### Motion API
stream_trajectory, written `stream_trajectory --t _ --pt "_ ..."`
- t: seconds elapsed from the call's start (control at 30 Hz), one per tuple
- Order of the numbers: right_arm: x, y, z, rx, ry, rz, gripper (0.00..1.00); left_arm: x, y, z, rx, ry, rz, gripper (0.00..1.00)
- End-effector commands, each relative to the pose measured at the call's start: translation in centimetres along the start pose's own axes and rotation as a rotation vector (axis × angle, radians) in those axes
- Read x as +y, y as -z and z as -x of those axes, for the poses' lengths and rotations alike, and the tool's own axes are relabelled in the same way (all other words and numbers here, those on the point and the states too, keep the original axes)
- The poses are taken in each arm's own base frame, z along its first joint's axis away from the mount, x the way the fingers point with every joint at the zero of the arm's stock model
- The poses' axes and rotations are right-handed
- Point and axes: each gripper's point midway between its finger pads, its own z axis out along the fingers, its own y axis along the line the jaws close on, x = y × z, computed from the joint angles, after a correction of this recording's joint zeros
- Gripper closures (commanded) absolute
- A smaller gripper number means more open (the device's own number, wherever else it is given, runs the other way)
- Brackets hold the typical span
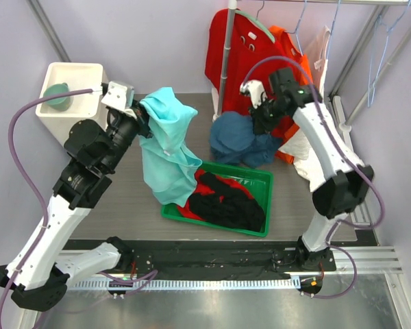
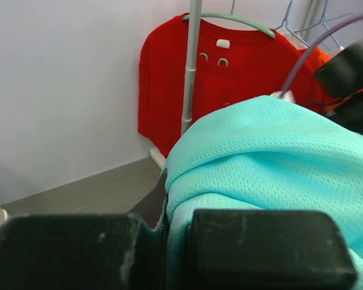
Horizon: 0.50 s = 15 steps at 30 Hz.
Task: Place the t-shirt on the hanger
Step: Pick up the T-shirt from the center of the board.
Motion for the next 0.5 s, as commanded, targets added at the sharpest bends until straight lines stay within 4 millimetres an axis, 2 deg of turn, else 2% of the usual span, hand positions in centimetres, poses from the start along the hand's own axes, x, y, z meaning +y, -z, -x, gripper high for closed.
stream_trajectory --t 0.0,0.07,0.1,0.17,0.2,0.33,0.4,0.47 --pt "8.9 11.7 4.4 -0.286 0.078 0.143 0.99 1.5 1.3 4.3 -0.102 -0.02 0.064 1.0" --pt "10.6 14.0 5.4 -0.359 0.102 0.155 0.99 1.7 1.4 5.1 -0.115 -0.017 0.075 1.0" --pt "11.6 15.9 6.0 -0.412 0.12 0.149 0.99 2.1 1.6 5.3 -0.12 -0.034 0.095 1.0" --pt "12.2 19.1 7.9 -0.522 0.116 0.131 0.99 2.4 1.8 6.0 -0.133 -0.046 0.107 1.0" --pt "12.7 21.5 8.9 -0.592 0.128 0.118 0.99 2.6 2.0 6.2 -0.135 -0.046 0.12 1.0" --pt "14.4 25.3 10.4 -0.701 0.108 0.161 0.99 3.3 2.3 6.3 -0.133 -0.067 0.15 1.0" --pt "15.3 26.0 10.8 -0.726 0.088 0.203 0.99 3.4 2.3 6.2 -0.129 -0.076 0.158 1.0" --pt "15.9 25.9 10.6 -0.722 0.068 0.229 0.99 3.6 2.4 6.3 -0.132 -0.084 0.164 1.0"
